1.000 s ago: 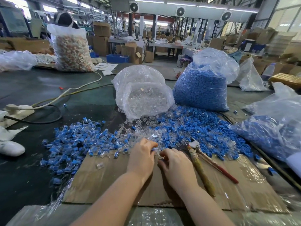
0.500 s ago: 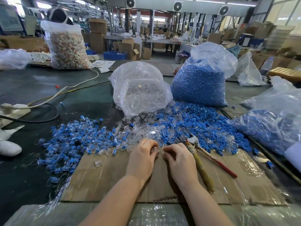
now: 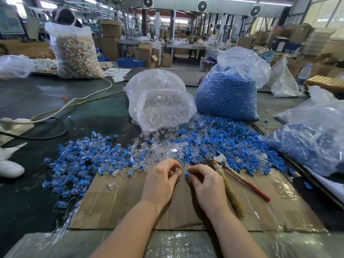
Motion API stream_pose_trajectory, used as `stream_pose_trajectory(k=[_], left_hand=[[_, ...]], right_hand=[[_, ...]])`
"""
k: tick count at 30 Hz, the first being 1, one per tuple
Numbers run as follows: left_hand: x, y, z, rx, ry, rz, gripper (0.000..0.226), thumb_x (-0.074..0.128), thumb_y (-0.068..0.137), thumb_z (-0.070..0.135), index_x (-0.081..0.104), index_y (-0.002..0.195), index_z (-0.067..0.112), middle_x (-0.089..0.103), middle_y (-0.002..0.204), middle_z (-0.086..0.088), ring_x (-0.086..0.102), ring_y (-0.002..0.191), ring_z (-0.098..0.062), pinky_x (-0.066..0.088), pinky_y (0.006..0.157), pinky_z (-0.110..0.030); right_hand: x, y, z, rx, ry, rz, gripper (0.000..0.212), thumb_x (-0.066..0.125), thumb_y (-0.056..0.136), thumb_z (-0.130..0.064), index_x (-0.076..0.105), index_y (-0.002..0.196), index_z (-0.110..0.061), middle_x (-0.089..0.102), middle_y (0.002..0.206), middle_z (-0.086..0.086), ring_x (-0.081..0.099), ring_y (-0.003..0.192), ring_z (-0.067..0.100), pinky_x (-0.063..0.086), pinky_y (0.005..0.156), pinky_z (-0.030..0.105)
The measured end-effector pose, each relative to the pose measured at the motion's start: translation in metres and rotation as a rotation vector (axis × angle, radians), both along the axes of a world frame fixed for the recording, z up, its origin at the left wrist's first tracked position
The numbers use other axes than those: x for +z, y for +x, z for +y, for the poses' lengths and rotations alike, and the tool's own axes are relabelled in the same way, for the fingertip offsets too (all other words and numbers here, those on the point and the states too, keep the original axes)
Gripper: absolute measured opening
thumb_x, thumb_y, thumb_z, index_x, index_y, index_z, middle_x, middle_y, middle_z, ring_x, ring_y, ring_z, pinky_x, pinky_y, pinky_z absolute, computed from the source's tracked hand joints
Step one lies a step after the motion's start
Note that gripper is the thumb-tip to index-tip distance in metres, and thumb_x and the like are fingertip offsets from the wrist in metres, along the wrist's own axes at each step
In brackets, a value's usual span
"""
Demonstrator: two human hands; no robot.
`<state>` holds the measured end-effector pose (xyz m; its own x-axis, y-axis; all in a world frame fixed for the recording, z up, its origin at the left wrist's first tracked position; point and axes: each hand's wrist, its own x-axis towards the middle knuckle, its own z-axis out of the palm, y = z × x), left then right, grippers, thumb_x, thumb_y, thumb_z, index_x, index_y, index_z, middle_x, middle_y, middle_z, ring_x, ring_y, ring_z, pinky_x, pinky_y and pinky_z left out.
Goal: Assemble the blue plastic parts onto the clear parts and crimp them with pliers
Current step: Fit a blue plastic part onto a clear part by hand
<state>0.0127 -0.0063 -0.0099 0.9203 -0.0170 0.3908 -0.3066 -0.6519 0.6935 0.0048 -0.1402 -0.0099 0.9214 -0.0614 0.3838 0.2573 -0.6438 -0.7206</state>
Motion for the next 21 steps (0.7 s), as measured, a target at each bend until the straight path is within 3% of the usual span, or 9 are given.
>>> stream_pose_trajectory(k=[7, 13, 21], left_hand=[[0.0022, 0.0002, 0.0015, 0.014, -0.118, 0.044, 0.012, 0.071, 0.08, 0.018, 0.066, 0.09, 0.024, 0.062, 0.077, 0.015, 0.06, 0.073, 0.003, 0.049, 0.072, -0.01], [0.0003, 0.001, 0.0028, -0.002, -0.071, 0.058, 0.011, 0.066, 0.084, 0.012, 0.069, 0.09, 0.021, 0.062, 0.081, 0.014, 0.053, 0.074, 0.008, 0.036, 0.07, 0.003], [-0.0022, 0.003, 0.0024, -0.006, -0.063, 0.076, 0.016, 0.063, 0.086, 0.012, 0.068, 0.098, 0.021, 0.066, 0.085, 0.01, 0.061, 0.08, -0.002, 0.046, 0.076, -0.008]], right_hand=[[0.0004, -0.0002, 0.0035, 0.005, -0.162, -0.021, 0.014, 0.066, 0.084, -0.016, 0.07, 0.098, -0.015, 0.063, 0.094, -0.003, 0.057, 0.089, 0.013, 0.045, 0.083, 0.025], [0.0003, 0.0018, 0.0036, -0.008, -0.209, 0.024, 0.01, 0.062, 0.087, -0.018, 0.067, 0.095, -0.018, 0.06, 0.096, -0.006, 0.055, 0.089, 0.013, 0.044, 0.081, 0.027], [0.0011, 0.0018, 0.0025, 0.013, -0.134, 0.019, 0.011, 0.067, 0.08, -0.008, 0.064, 0.087, -0.015, 0.063, 0.087, -0.006, 0.057, 0.085, 0.012, 0.046, 0.081, 0.029]])
